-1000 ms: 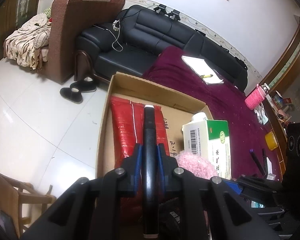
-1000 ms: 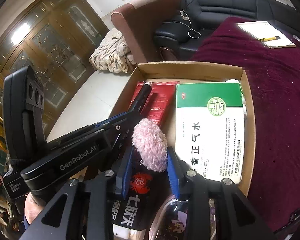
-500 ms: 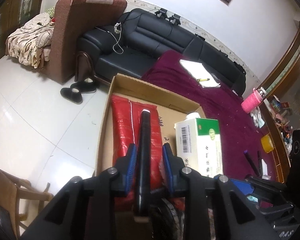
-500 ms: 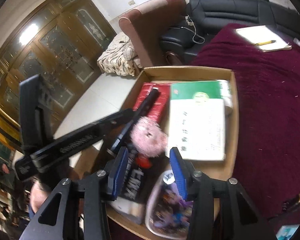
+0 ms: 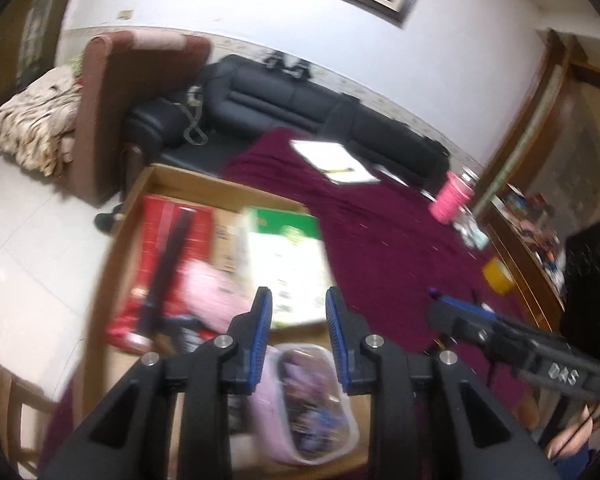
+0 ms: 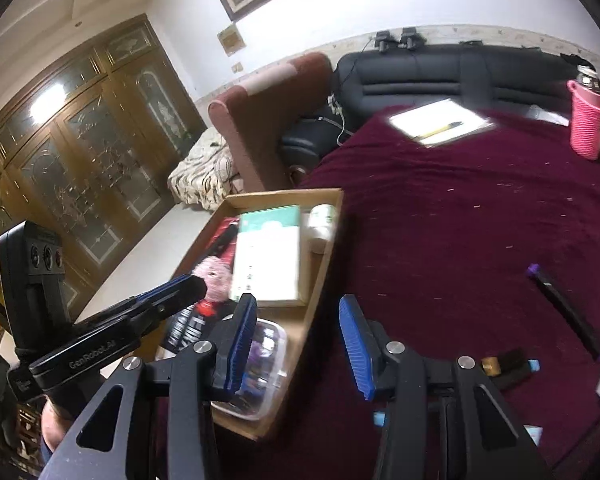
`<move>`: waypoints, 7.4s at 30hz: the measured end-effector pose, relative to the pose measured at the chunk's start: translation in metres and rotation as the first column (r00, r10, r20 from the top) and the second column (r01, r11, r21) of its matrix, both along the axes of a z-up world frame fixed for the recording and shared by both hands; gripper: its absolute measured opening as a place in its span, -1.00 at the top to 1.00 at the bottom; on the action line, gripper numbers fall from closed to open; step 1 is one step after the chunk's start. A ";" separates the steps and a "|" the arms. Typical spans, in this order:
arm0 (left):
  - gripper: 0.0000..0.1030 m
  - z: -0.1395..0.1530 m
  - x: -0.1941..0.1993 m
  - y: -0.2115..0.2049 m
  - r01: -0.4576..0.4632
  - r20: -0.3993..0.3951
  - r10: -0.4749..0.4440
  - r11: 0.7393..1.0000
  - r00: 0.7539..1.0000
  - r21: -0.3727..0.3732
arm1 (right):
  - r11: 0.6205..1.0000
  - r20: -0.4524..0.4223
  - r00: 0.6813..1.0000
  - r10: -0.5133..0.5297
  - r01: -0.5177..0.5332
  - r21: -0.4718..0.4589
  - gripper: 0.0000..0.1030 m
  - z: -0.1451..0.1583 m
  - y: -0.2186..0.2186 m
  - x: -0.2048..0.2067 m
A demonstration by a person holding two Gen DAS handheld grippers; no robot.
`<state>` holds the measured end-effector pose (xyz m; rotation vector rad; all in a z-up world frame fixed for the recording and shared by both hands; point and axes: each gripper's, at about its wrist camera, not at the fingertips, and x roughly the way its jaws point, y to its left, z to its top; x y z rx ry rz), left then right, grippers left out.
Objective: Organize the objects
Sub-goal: 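Lower the marker and pom-pom into the cardboard box, then move both open tools back over the remaining items on the table, then grasp the purple-capped black marker with left tool while right tool grasps white foam sheet, then lift the marker and foam sheet and carry both toward the cardboard box, then lower the marker and foam sheet into the box and open both tools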
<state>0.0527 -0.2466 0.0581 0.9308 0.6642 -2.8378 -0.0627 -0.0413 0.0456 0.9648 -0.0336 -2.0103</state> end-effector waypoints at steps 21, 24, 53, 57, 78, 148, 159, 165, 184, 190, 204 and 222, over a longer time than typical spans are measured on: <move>0.41 -0.021 -0.060 0.174 0.272 0.158 -0.255 0.958 0.954 -0.094 | 0.874 -0.014 0.877 -0.480 0.477 -0.093 -0.25 -0.011 0.218 -0.078; 0.41 -0.026 -0.066 0.200 0.320 0.178 -0.300 0.942 0.937 -0.099 | 0.857 0.012 0.862 -0.507 0.505 -0.105 -0.26 -0.010 0.232 -0.083; 0.33 -0.053 -0.098 0.225 0.351 0.283 -0.349 0.935 0.893 0.044 | 0.782 0.173 0.780 -0.602 0.619 -0.074 -0.42 -0.027 0.281 -0.112; 0.33 -0.051 -0.125 0.229 0.353 0.294 -0.360 0.932 0.885 0.080 | 0.751 0.249 0.744 -0.620 0.654 -0.088 -0.42 -0.034 0.299 -0.119; 0.44 -0.085 -0.252 0.288 0.276 0.407 -0.298 0.954 0.863 0.114 | 0.681 0.245 0.648 -0.721 0.729 0.075 -0.42 -0.039 0.323 -0.132; 0.73 -0.068 -0.262 0.304 0.463 0.401 -0.372 0.872 0.837 -0.159 | 0.795 0.245 0.767 -0.593 0.606 0.029 0.62 -0.050 0.295 -0.142; 0.73 -0.054 -0.244 0.284 0.424 0.350 -0.371 0.901 0.860 -0.087 | 0.811 0.256 0.784 -0.565 0.585 -0.001 0.62 -0.049 0.290 -0.140; 0.73 -0.052 -0.226 0.270 0.403 0.324 -0.366 0.914 0.872 -0.052 | 0.821 0.247 0.800 -0.547 0.570 -0.027 0.62 -0.043 0.286 -0.137; 0.72 -0.001 -0.093 0.146 0.246 0.106 -0.249 0.968 0.963 0.042 | 0.946 0.278 0.927 -0.252 0.296 -0.129 0.61 -0.028 0.189 -0.075; 0.72 0.013 -0.045 0.089 0.149 0.046 -0.152 0.987 0.987 0.054 | 0.966 0.299 0.946 -0.128 0.187 -0.179 0.60 -0.014 0.144 -0.050; 0.72 -0.018 0.039 -0.041 -0.123 0.093 0.120 0.992 0.988 0.033 | 0.993 0.275 0.959 0.067 -0.036 -0.117 0.60 -0.005 0.010 -0.019; 0.72 -0.042 0.041 -0.071 -0.144 0.160 0.150 0.988 0.976 -0.046 | 0.991 0.269 0.954 0.131 -0.118 -0.067 0.60 -0.027 -0.090 0.009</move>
